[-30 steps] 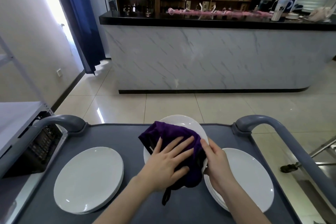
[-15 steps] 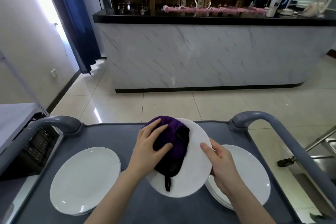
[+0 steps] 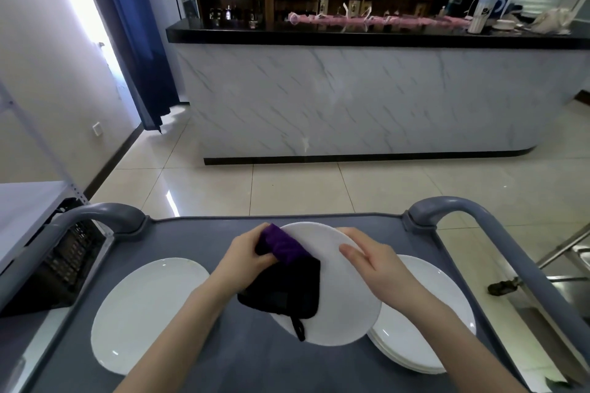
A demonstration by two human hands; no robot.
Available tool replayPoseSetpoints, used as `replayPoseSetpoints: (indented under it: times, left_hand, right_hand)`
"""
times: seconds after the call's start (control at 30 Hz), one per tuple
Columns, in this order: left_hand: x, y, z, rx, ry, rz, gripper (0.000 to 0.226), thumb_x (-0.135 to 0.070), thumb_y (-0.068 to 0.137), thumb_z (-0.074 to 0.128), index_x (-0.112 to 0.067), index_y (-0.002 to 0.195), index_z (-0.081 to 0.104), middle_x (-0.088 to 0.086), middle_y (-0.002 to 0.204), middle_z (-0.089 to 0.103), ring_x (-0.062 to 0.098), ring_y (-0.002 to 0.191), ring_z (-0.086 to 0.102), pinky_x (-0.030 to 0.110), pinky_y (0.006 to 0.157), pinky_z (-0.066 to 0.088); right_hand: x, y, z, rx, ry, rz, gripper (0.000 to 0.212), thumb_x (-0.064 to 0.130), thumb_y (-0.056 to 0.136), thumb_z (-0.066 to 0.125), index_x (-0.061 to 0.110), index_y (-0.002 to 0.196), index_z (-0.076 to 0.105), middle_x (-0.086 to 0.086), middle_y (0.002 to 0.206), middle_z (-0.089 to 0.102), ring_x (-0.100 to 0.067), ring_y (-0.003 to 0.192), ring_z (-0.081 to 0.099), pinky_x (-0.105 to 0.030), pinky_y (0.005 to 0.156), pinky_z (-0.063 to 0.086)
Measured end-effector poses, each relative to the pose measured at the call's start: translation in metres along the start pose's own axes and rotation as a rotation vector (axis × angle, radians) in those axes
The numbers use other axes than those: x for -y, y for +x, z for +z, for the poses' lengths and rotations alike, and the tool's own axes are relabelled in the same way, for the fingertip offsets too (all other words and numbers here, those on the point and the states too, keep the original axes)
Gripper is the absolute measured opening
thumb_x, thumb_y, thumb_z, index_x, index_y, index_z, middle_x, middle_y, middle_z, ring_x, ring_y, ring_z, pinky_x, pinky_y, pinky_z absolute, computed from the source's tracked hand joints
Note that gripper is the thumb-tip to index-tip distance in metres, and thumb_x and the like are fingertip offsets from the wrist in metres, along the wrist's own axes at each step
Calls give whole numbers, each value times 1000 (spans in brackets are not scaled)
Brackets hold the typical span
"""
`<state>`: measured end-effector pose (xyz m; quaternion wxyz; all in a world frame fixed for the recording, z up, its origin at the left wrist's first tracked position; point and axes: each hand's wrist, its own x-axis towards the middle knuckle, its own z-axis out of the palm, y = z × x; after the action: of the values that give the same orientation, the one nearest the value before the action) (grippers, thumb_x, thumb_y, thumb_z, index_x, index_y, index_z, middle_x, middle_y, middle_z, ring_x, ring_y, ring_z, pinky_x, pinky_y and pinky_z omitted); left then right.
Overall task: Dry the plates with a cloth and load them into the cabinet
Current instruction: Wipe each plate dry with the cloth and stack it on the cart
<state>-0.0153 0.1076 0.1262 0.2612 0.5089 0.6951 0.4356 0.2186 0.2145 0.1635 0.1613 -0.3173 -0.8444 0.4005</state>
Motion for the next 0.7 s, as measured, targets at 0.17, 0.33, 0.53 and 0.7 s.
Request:
replayPoseSetpoints:
  times: [0.17, 0.33, 0.53, 0.7]
  left_hand:
    - [-17, 5, 6, 167, 210, 153, 24, -14, 80, 67, -35, 89, 59, -19, 84, 66, 0, 82, 61, 20, 75, 49]
    - [-18, 2, 10, -15, -35, 119, 40, -8, 85, 67, -47, 80, 57, -22, 77, 66, -6, 72, 59, 9, 69, 43]
    - [-10, -14, 31, -428, -499, -259, 17, -21, 93, 60, -36, 95, 67, -15, 89, 73, 9, 90, 69, 27, 73, 54]
    - [-12, -34, 61, -496, -887, -482, 24, -43, 90, 66, -28, 109, 67, -8, 96, 76, 11, 91, 72, 25, 71, 57]
  right_hand:
    - [19, 9, 11, 122, -448, -122, 28, 47, 104, 31, 46, 129, 43, 2, 101, 72, -25, 96, 63, -39, 81, 47]
    - [19, 13, 7, -44, -332, -221, 30, 37, 104, 41, 29, 129, 54, -8, 78, 69, -30, 77, 63, -43, 72, 47]
    - [8, 2, 18, -503, 43, -148, 20, 35, 103, 45, 39, 116, 59, -3, 70, 64, -18, 63, 58, -30, 62, 44]
    - [9, -3, 47, -764, 288, 11, 21, 27, 105, 45, 31, 118, 60, 34, 101, 64, 10, 95, 60, -8, 75, 44]
